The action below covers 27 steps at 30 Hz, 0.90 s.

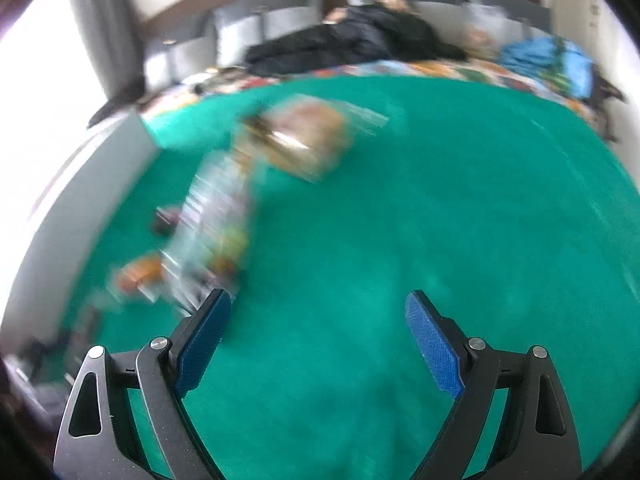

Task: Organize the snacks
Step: 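Reach the left tool to the brown chocolate bar while the right tool reaches the long Astavt packet, then grasp and lift the chocolate bar with the left tool while the right tool grasps the Astavt packet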

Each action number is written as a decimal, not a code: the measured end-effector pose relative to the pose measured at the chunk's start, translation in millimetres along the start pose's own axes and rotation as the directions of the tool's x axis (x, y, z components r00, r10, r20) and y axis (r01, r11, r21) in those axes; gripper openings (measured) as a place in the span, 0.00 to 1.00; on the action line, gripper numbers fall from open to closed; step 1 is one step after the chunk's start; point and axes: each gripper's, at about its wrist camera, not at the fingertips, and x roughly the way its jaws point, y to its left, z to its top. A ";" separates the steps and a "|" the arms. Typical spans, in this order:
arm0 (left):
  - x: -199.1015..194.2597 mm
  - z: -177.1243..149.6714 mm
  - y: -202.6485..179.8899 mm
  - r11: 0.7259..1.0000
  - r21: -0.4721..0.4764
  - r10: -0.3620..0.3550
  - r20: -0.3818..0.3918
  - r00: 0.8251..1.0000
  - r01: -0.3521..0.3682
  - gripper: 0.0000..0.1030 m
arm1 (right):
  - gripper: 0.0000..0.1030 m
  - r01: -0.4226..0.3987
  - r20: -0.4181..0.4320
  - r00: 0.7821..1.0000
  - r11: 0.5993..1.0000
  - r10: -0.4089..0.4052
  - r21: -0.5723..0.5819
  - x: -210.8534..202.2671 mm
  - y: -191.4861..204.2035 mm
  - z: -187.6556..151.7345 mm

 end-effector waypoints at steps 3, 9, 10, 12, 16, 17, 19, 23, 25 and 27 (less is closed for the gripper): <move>-1.2 -0.9 3.7 1.000 -0.003 -0.006 -0.004 1.000 0.006 0.72 | 0.86 -0.036 -0.068 0.997 0.998 0.033 -0.049 38.4 34.6 30.6; -1.8 -2.2 5.2 1.000 -0.007 -0.021 -0.002 1.000 0.021 0.73 | 0.50 -0.078 -0.145 0.987 0.996 0.072 -0.035 77.1 49.8 44.7; -2.1 -2.0 6.7 1.000 -0.013 -0.028 -0.002 1.000 0.028 0.73 | 0.36 -0.112 -0.144 0.983 0.994 0.110 -0.003 73.3 47.0 43.9; -3.6 -2.0 9.7 0.999 -0.024 -0.044 -0.005 0.999 0.044 0.73 | 0.21 -0.130 -0.135 0.982 0.991 0.132 0.020 58.6 41.5 38.3; -8.5 -1.6 20.1 0.993 -0.070 -0.101 -0.030 0.994 0.099 0.72 | 0.15 -0.173 -0.189 0.965 0.983 0.183 0.067 28.5 26.1 5.2; -9.9 -2.0 21.8 0.991 -0.078 -0.114 -0.036 0.993 0.111 0.72 | 0.15 -0.176 -0.203 0.961 0.982 0.187 0.072 17.7 21.0 -9.6; -12.8 -3.2 25.5 0.987 -0.084 -0.143 -0.054 0.988 0.138 0.72 | 0.15 -0.180 -0.237 0.951 0.980 0.197 0.089 -0.4 8.8 -38.0; -14.9 -4.4 25.9 0.985 -0.071 -0.165 -0.077 0.983 0.160 0.72 | 0.48 -0.074 -0.238 0.970 0.995 0.057 -0.063 -28.1 7.5 -68.5; -12.7 -0.9 24.0 0.987 -0.065 -0.156 -0.100 0.983 0.149 0.68 | 0.55 -0.056 -0.229 0.973 0.991 0.028 -0.119 -30.9 12.7 -64.6; -9.4 5.1 19.8 0.994 -0.034 -0.108 -0.123 0.987 0.104 0.49 | 0.58 -0.031 -0.208 0.978 0.983 -0.007 -0.180 -28.7 24.1 -56.1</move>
